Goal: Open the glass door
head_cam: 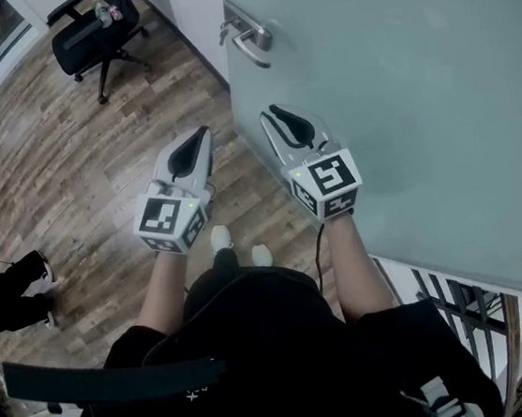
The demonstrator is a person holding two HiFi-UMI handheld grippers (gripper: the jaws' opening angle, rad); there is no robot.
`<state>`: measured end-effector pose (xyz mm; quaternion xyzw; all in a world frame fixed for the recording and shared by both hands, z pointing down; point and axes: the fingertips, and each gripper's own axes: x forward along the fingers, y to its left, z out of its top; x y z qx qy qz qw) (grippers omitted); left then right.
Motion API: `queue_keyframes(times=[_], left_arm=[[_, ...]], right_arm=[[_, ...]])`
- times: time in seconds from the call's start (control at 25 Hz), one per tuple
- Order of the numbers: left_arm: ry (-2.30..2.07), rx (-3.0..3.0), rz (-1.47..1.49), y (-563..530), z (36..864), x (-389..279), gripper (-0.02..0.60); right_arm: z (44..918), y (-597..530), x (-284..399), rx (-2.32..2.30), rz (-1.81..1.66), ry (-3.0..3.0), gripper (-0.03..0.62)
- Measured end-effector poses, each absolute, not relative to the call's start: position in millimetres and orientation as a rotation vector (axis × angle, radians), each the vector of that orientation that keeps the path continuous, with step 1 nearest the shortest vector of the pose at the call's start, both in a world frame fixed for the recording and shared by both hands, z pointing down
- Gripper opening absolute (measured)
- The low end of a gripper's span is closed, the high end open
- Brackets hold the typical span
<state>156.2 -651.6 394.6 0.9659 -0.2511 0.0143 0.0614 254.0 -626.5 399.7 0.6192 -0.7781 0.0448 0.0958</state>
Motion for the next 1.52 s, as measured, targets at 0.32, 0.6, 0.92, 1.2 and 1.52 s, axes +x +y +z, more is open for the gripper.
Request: queue_keyframes(times=[0.32,0.6,0.92,1.2,1.52], left_arm=[[-0.906,2.891,0.112,-598.4,401.3,124.2,0.000],[-0.947,2.912,0.062,-585.2,388.6,113.6,0.000],[-0.929,2.947,0.001,-582.4,370.9,96.7,0.000],[-0.889,2.959,-0.019,-584.7,368.7,87.3,0.000],[-0.849,2.964,-0.026,-592.6,366.8,89.9,0.000]], right_arm=[[388.1,-552.9,242.6,1.786,0.192,-2.504,0.021],[389.9,-534.8,232.9,1.761,0.181,-2.523,0.003],[382.8,-530.3,220.5,1.811,0.205,-2.511,0.002],[379.3,-531.7,214.3,1.849,0.198,-2.465,0.002],[379.6,-539.5,212.3,1.865,0.215,-2.434,0.002]])
